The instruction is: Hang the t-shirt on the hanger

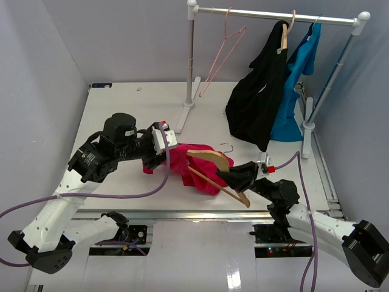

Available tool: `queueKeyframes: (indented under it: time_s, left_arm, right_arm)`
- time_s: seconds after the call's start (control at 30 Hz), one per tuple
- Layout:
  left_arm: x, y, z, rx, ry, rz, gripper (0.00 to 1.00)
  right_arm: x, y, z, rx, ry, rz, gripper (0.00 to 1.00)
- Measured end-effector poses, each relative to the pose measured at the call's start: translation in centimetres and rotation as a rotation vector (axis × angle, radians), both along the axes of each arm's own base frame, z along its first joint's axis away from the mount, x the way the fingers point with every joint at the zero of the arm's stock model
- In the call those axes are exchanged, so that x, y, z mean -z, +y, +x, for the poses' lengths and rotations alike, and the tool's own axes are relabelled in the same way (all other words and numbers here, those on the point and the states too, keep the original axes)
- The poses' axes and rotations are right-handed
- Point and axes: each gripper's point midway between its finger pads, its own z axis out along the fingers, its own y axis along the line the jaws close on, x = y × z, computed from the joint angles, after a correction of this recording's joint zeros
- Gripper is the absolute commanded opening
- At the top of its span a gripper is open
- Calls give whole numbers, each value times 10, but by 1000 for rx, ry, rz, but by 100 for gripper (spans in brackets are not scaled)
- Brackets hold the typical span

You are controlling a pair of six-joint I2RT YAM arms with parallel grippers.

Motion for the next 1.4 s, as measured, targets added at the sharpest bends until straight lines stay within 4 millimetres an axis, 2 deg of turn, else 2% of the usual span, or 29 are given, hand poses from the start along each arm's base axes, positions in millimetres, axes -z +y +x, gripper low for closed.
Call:
queueKeyframes:
  time_s: [0.1,0.27,0.43,0.6,0.63,0.67,0.73,0.8,0.83,0.93,1.03,1.1,1.2,1.4]
  left_arm:
    - [6,-3,-2,46,-12,13,67]
    - [29,-10,0,105,13,55,65]
    - [42,-17,4,144,34,85,57]
    - [55,-25,9,176,67,107,60]
    - [57,-26,10,180,72,108,54]
    - [58,-28,10,184,74,106,42]
    - [58,-29,10,196,72,102,29]
    - [62,-28,1,228,88,117,7]
    - [65,-27,-4,245,103,127,3]
    - [70,-27,-10,261,141,132,4]
    - [74,-34,-18,293,204,113,21]
    - [72,-42,-23,326,250,74,25]
    - [60,-57,-25,359,279,2,26]
    - [51,-65,-28,365,318,-60,22]
  right_arm:
    - [0,1,-2,-9,-3,-3,8]
    - [1,1,-5,-25,-6,-10,8]
    - [3,2,-7,-40,-1,-17,8]
    - [4,3,-10,-54,-4,-22,8]
    - [4,3,-10,-57,-5,-23,8]
    - [4,3,-11,-60,-6,-24,8]
    - [4,3,-11,-61,-7,-24,8]
    - [6,3,-10,-59,0,-30,8]
    - [7,3,-9,-60,5,-35,8]
    - [10,4,-11,-71,8,-44,8]
    - [11,10,-11,-102,16,-74,8]
    - [7,20,-9,-135,25,-103,8]
    - [-1,31,-3,-166,28,-122,8]
    - [-2,39,-1,-197,23,-143,8]
